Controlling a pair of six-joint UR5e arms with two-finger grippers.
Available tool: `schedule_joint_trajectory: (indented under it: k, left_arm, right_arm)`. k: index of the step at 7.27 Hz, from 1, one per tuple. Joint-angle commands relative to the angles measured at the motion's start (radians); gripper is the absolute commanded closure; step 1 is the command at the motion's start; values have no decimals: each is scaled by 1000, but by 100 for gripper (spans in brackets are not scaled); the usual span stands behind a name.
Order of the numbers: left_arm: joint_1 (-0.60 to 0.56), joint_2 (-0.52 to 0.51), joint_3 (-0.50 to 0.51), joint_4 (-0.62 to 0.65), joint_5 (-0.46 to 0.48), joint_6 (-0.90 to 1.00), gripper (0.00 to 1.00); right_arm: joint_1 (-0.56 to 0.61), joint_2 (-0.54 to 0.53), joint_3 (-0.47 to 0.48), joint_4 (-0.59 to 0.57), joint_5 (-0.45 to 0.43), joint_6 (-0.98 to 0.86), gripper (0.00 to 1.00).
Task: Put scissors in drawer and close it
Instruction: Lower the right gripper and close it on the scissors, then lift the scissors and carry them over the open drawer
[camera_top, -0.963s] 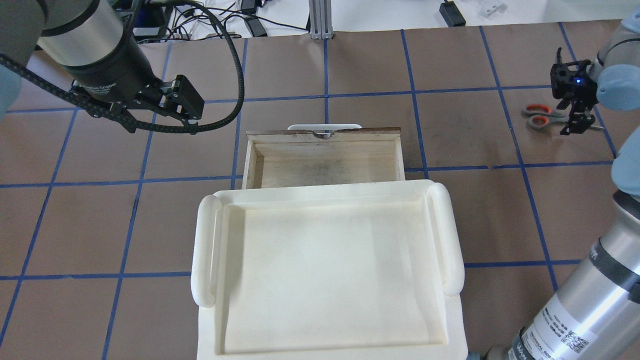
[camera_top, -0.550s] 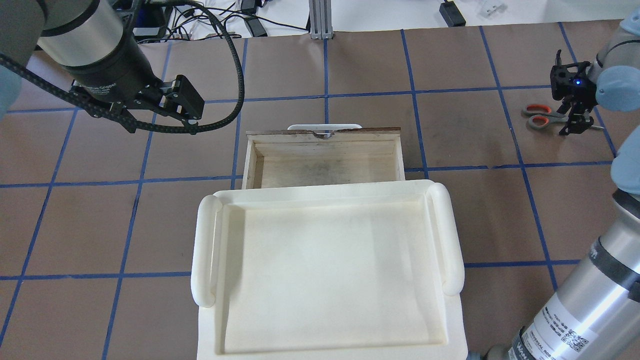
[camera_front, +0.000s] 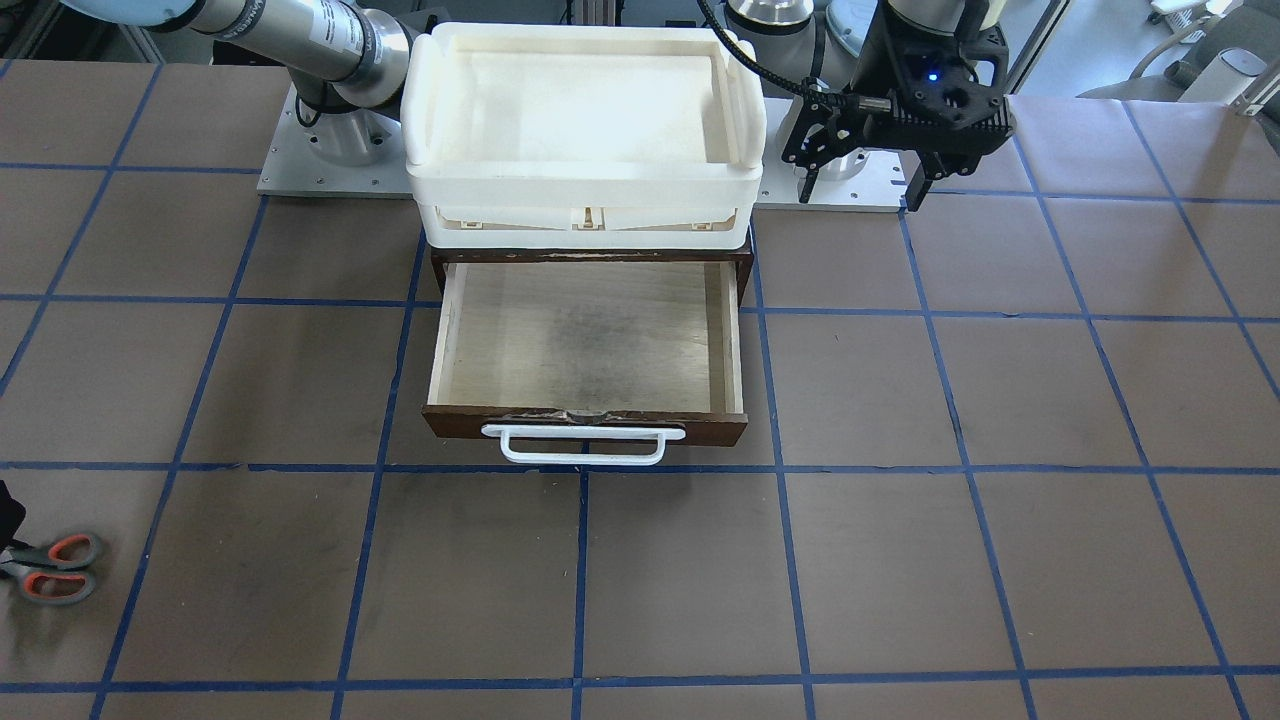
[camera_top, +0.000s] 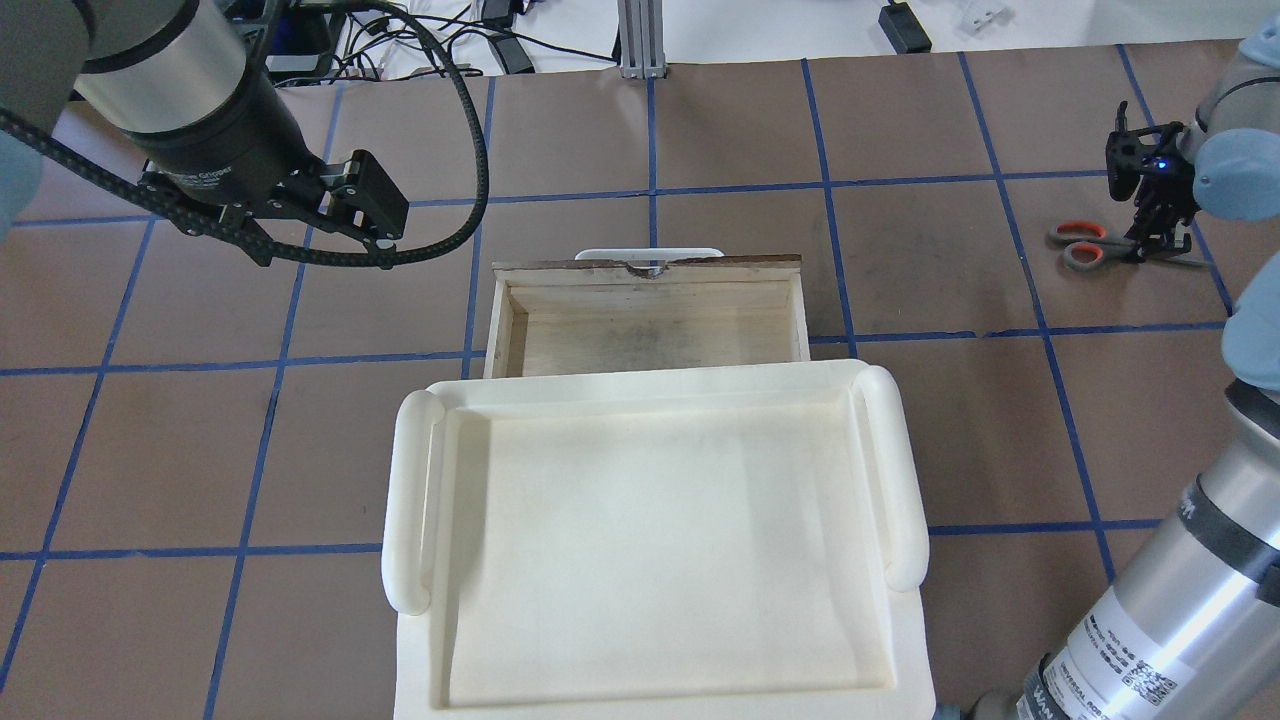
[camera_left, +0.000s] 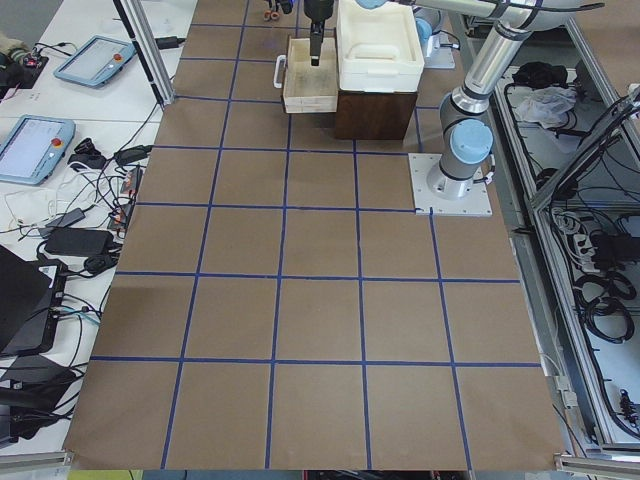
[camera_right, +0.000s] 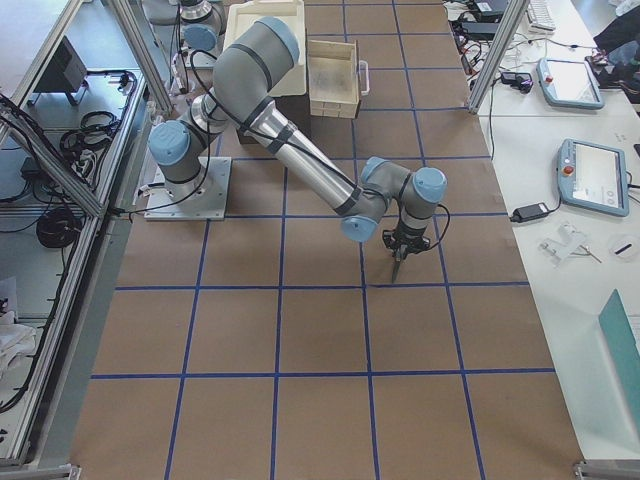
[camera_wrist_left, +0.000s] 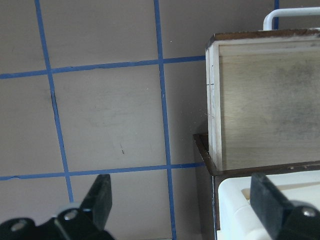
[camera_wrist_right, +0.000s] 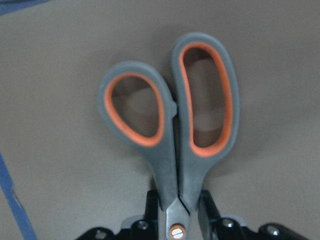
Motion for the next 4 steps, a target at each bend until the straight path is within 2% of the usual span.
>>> schedule_joint_trajectory:
  k: [1, 2, 4]
  left_arm:
    - [0, 1, 0, 0, 0, 0, 0]
    - [0, 0, 0, 0, 0, 0, 0]
    - [2, 1, 0, 0, 2, 2, 0]
  right_arm:
    - [34, -61, 1, 11, 6, 1, 100]
    - [81, -107, 0, 37, 3, 1, 100]
    - [201, -232, 6, 239, 9, 51, 100]
